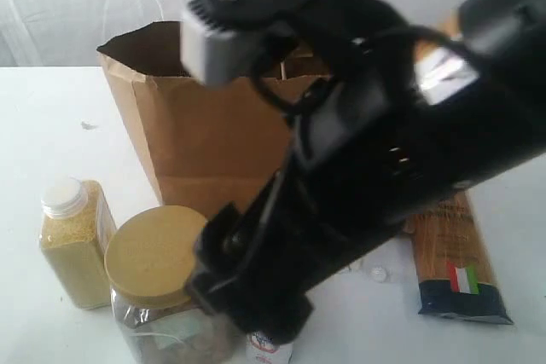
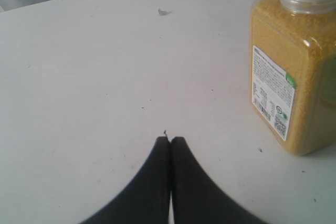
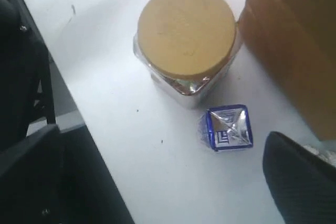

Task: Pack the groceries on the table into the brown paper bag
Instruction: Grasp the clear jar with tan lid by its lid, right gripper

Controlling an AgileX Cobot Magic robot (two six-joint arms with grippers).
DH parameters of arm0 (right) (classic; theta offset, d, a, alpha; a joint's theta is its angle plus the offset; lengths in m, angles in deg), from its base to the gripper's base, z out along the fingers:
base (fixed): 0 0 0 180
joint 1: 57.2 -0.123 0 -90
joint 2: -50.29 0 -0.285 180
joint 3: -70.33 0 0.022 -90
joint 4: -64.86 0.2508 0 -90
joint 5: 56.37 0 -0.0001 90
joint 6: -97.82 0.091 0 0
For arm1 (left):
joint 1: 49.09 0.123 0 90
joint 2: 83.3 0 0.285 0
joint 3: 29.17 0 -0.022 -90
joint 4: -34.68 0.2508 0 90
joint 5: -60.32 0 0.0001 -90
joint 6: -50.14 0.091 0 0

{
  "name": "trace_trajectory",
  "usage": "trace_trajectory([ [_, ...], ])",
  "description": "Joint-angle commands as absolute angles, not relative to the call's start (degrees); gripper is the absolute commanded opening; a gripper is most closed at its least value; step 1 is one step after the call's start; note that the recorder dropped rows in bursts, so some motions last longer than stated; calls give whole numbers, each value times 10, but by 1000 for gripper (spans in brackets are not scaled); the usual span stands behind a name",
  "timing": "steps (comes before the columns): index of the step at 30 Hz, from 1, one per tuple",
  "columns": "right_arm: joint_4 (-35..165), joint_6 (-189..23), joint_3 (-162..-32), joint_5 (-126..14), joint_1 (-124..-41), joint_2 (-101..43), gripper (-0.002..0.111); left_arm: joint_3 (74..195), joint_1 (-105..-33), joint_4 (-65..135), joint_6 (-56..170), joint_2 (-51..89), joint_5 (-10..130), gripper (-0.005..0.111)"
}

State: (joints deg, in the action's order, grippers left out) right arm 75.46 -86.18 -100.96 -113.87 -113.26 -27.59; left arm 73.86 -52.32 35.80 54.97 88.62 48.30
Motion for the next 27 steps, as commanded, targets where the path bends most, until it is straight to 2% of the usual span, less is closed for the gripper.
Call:
trace_trajectory([
  [1,755,-859,-1035,-1120,-1139,-341,96,736,-521,352,549,889,483,0],
  [13,757,-903,-1115,-1091,-1143,-450,96,736,-521,352,549,889,483,0],
  [27,774,-933,-1119,-1071,-1145,-495,98,736,-521,352,549,889,483,0],
])
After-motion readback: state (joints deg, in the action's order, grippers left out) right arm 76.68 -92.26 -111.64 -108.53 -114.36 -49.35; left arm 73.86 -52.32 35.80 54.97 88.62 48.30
